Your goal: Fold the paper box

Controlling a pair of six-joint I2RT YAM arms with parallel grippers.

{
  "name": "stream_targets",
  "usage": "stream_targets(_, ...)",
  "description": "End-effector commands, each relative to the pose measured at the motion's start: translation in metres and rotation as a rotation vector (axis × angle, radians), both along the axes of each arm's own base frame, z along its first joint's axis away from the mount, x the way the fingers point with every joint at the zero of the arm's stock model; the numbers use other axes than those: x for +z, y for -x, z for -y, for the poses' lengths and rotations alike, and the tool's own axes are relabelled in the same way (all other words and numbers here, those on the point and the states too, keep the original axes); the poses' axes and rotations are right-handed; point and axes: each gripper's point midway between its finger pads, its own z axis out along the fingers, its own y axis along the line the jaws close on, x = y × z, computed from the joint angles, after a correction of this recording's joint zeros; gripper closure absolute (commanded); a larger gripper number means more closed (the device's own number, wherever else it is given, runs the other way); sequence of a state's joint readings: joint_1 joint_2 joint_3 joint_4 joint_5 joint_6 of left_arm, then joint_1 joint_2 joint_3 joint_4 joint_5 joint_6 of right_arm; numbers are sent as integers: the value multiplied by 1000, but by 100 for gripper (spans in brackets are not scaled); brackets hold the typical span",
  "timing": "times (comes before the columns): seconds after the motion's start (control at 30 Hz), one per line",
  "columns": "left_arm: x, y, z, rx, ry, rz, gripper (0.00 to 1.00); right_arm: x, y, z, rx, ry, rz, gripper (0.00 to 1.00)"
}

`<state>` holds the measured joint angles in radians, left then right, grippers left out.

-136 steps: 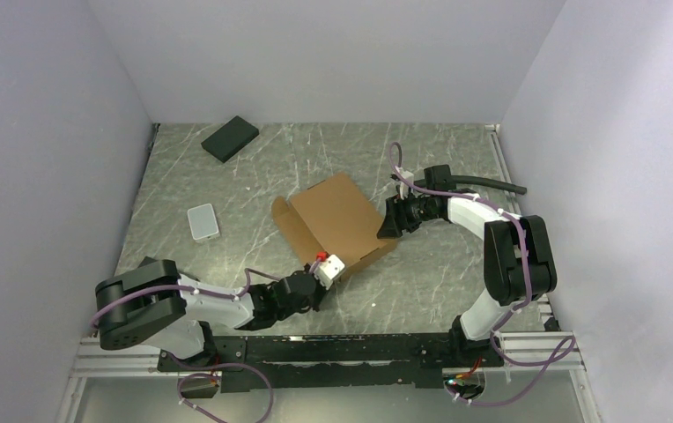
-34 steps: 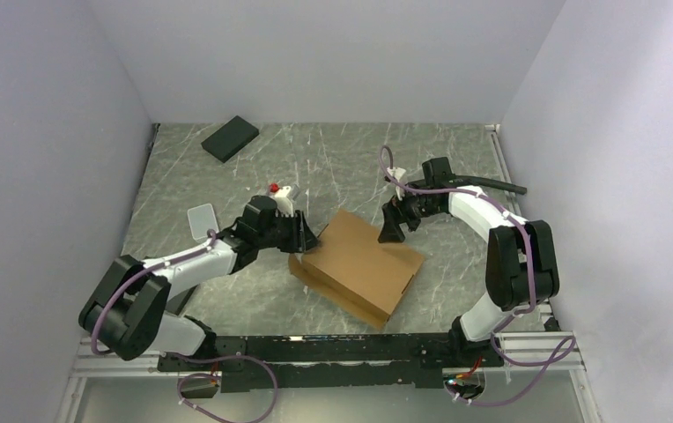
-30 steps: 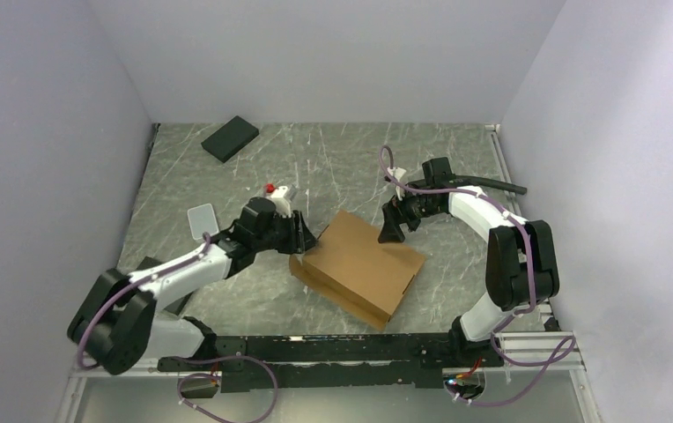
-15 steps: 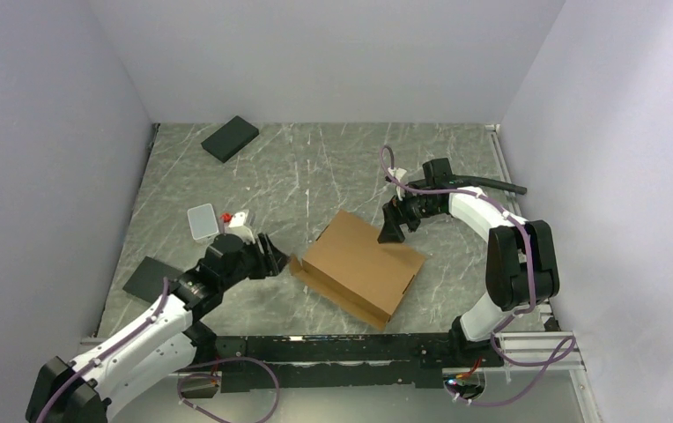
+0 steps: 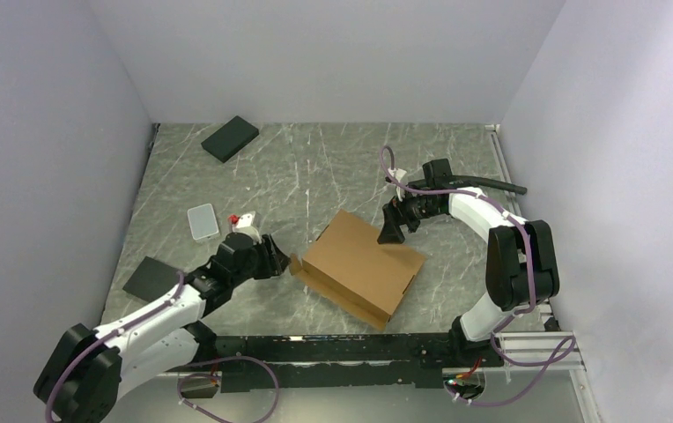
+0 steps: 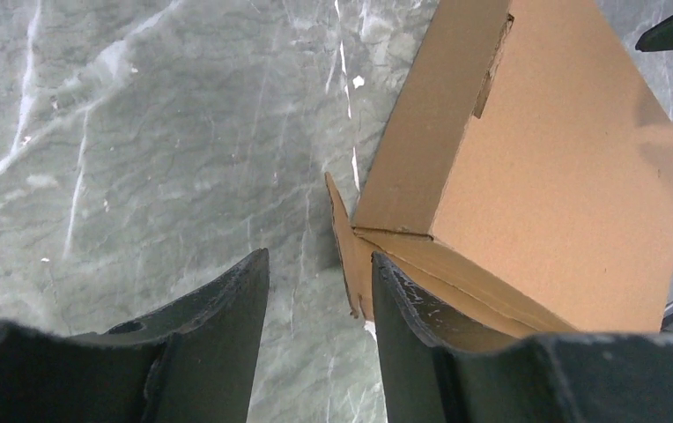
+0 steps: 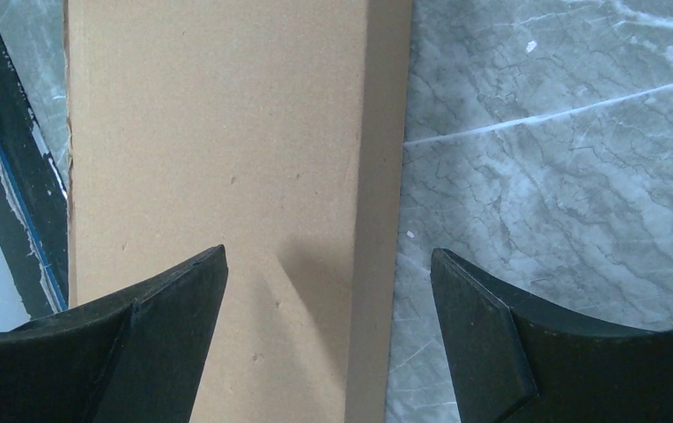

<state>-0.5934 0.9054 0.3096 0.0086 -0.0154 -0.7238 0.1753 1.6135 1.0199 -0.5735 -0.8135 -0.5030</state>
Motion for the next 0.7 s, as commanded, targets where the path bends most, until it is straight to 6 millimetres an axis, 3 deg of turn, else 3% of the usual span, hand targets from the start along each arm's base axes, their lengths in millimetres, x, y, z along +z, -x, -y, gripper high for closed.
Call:
stream_targets(0.0,17,-15,15,-17,58,62,50,7,-4,-5,10,-32,28,11)
stream_targets(0.3,1,-21,22,-42,25,22,58,6,-3,-5,12,-34,24,11)
stream_targets(0.5,-1,-21,27,-75,23,20,79,5,-3,-5,10,-33,20,11)
stream_targets(0.67,0,-14,32,-111,59,21,74,5,-3,-5,11,-32,18,11)
